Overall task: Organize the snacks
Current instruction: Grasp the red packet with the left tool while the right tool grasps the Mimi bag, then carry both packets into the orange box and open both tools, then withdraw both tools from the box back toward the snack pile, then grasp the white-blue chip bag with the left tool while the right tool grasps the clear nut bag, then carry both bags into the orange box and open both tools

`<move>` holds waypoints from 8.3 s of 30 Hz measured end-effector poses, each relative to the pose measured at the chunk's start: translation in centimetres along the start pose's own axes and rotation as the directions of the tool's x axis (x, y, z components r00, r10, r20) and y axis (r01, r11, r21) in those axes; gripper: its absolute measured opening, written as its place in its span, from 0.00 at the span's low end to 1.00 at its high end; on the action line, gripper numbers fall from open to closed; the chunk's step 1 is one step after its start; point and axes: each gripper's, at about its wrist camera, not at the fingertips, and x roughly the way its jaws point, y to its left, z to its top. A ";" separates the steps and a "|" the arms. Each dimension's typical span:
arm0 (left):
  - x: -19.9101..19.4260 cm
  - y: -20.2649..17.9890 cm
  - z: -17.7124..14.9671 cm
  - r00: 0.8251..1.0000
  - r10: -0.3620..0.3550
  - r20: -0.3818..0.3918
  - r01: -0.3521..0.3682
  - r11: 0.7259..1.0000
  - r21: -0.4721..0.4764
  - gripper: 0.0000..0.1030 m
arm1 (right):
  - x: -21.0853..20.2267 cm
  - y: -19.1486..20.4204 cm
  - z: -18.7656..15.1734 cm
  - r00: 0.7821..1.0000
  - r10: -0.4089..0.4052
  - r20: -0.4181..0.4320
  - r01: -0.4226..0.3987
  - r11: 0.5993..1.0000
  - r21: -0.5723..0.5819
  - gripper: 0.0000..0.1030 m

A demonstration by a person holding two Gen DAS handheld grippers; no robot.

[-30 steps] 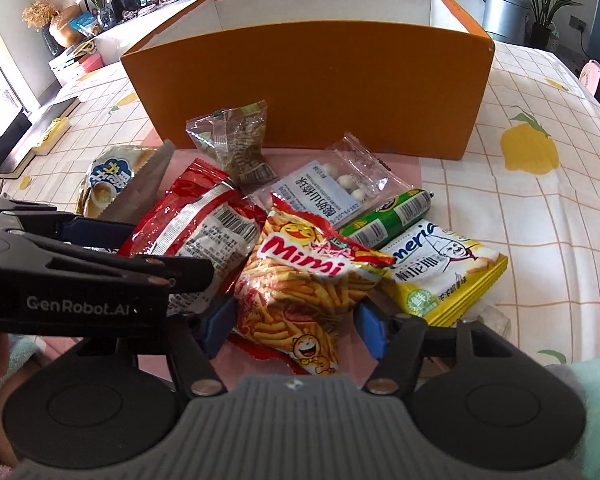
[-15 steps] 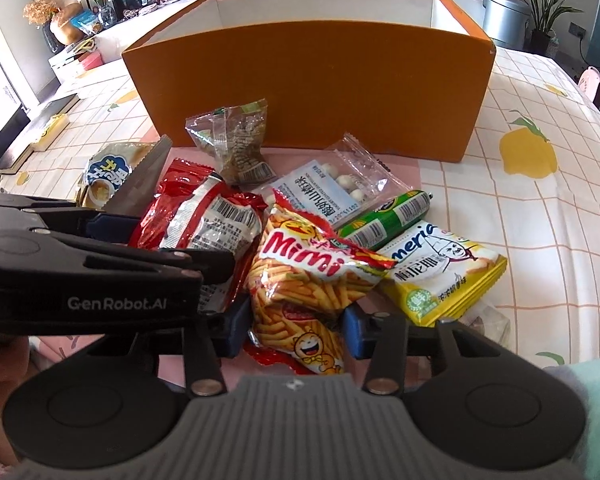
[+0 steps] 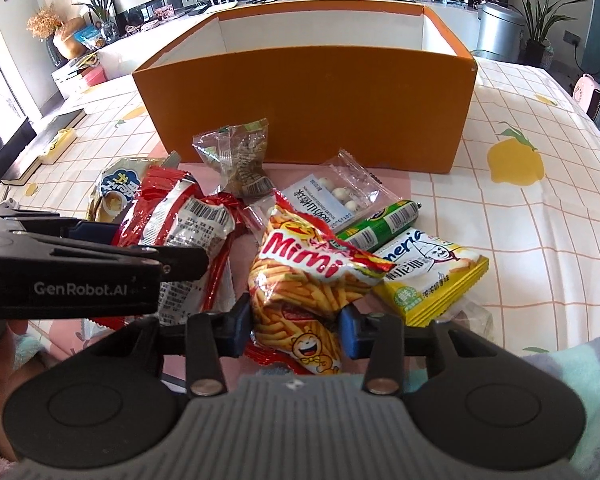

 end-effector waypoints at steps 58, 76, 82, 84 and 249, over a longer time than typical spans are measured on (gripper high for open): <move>5.2 2.4 18.9 0.985 0.169 0.043 -0.174 0.968 0.182 0.73 | 10.1 -1.7 23.6 0.996 0.035 -0.081 -0.050 0.982 -0.181 0.40; 10.6 1.9 19.0 0.944 0.293 -0.152 -0.237 0.923 0.303 0.73 | 17.0 -0.1 23.3 0.944 0.006 -0.331 -0.082 0.973 -0.216 0.41; 10.9 1.7 19.1 0.935 0.308 -0.172 -0.244 0.917 0.315 0.75 | 18.1 0.6 24.1 0.926 -0.005 -0.379 -0.078 0.976 -0.202 0.41; 10.9 1.8 19.2 0.937 0.302 -0.175 -0.240 0.922 0.304 0.76 | 18.2 0.7 24.3 0.922 -0.005 -0.387 -0.079 0.976 -0.203 0.41; -4.4 3.4 0.8 0.924 0.277 0.263 -0.301 0.952 0.054 0.57 | 2.5 4.8 7.3 0.970 0.033 0.239 0.012 0.983 -0.184 0.06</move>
